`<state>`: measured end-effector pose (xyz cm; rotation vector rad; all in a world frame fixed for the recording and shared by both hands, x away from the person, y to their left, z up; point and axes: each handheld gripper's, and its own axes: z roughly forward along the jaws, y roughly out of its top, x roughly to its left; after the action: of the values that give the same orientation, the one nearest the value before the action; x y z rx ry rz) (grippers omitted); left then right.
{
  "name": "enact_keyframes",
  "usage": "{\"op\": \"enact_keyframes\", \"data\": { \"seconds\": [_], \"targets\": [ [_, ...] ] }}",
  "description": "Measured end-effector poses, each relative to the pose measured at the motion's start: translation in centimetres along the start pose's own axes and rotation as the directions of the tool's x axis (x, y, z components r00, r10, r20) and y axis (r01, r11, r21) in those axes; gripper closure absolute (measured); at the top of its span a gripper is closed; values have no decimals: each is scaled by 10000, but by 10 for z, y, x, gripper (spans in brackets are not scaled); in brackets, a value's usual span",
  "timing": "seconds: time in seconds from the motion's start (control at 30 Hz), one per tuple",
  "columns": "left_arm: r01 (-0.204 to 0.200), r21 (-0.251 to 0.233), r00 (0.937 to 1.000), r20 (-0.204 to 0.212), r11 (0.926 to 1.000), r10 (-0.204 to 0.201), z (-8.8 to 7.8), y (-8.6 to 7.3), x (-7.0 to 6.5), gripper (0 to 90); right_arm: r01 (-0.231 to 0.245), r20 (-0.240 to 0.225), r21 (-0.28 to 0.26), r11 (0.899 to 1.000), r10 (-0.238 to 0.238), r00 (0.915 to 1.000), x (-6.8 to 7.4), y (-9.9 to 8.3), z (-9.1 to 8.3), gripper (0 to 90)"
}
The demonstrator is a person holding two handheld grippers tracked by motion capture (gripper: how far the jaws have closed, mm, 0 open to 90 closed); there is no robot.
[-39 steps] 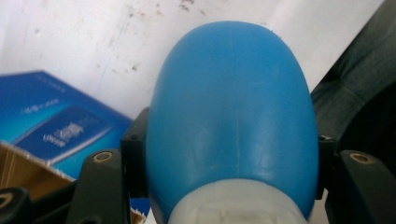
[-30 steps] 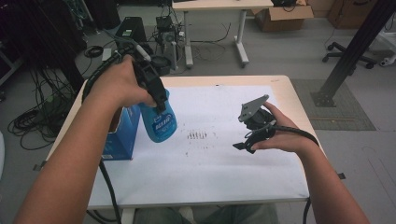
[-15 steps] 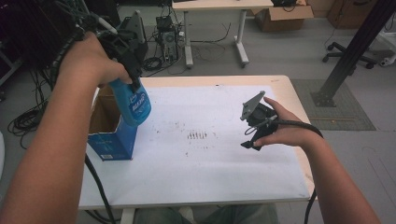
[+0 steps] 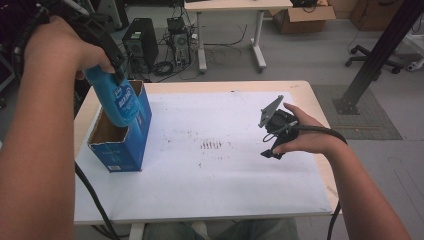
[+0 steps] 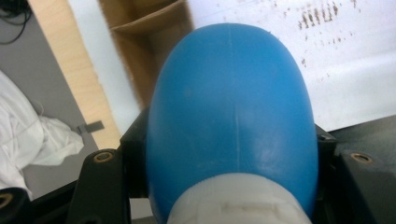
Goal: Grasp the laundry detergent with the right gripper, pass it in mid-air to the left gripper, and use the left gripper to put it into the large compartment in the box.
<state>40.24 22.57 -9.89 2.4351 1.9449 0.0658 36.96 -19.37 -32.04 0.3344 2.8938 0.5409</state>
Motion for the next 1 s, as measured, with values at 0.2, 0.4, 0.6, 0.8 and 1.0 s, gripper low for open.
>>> {"op": "enact_keyframes", "data": {
  "seconds": [0.2,0.4,0.6,0.8,1.0],
  "targets": [
    [662,66,9978,-38,9978,-661,-5,-4,19,388,-20,-83,66,10000,20,10000,-1,-3,3,34],
    [1161,138,9932,-32,9931,-1161,-2,-5,31,388,-53,-118,123,9999,55,9999,-1,-3,4,34],
    [1474,96,9891,-28,9890,-1474,3,-5,39,389,-39,-138,105,9999,40,9999,-1,-1,5,34],
    [1728,129,9849,-130,9849,-1726,10,-4,43,388,-45,-158,133,9999,47,9999,-1,-1,8,34],
    [1930,182,9808,-333,9810,-1923,19,-2,45,388,-37,-215,146,9999,40,9998,0,-2,13,35]
  ]
}}
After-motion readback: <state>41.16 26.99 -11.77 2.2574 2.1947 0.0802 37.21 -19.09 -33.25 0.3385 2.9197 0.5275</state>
